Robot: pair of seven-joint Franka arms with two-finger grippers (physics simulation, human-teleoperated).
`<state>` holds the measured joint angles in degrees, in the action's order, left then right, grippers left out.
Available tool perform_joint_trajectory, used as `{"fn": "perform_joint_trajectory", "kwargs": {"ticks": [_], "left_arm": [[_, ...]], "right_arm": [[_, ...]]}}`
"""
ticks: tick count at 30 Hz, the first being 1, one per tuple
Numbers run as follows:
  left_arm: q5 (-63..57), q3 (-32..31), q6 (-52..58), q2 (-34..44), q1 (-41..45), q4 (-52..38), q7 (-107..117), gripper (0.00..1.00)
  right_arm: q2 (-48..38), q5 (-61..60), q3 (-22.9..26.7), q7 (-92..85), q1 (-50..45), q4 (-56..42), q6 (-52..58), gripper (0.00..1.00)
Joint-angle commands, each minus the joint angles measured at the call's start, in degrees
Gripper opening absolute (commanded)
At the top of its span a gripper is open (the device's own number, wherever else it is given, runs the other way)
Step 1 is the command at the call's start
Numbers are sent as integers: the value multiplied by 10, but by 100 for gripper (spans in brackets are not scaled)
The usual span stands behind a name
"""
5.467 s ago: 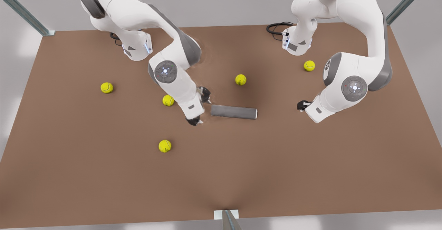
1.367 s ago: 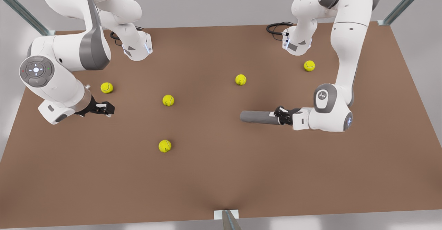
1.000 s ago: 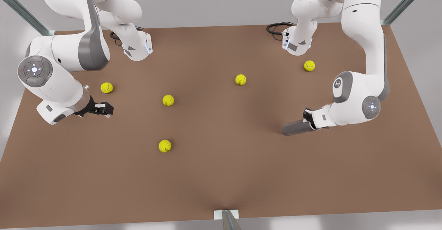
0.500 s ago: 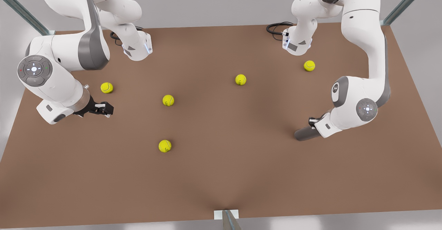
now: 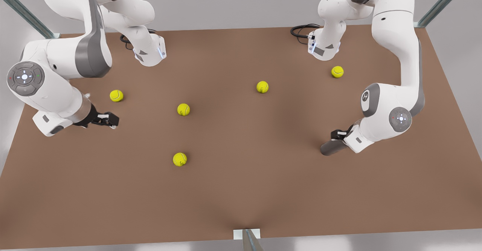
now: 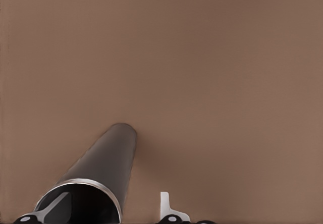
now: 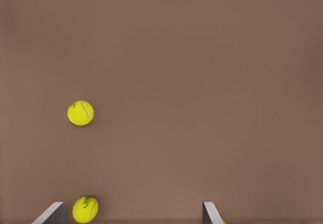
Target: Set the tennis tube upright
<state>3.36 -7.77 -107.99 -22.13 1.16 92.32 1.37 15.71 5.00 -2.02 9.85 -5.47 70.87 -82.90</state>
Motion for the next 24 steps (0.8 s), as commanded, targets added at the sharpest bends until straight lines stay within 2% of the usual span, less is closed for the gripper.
{"fn": "perform_joint_trajectory", "kwargs": {"ticks": [1,12,16,18,24], "left_arm": [[-15,-1,10,2,1,0,90,100],[-17,-5,74,55,6,-3,101,100],[-21,-4,218,61,-6,-80,86,100],[-32,-4,252,84,-11,-83,81,100],[-66,-1,257,152,-9,-81,74,100]], "right_arm": [[-1,-10,0,-2,2,0,0,100],[-1,-10,-2,1,1,-6,-1,100],[-1,-22,0,0,3,-6,-1,100],[-1,-23,0,-1,2,-6,-1,100],[-1,-23,0,0,1,-6,-1,100]]}}
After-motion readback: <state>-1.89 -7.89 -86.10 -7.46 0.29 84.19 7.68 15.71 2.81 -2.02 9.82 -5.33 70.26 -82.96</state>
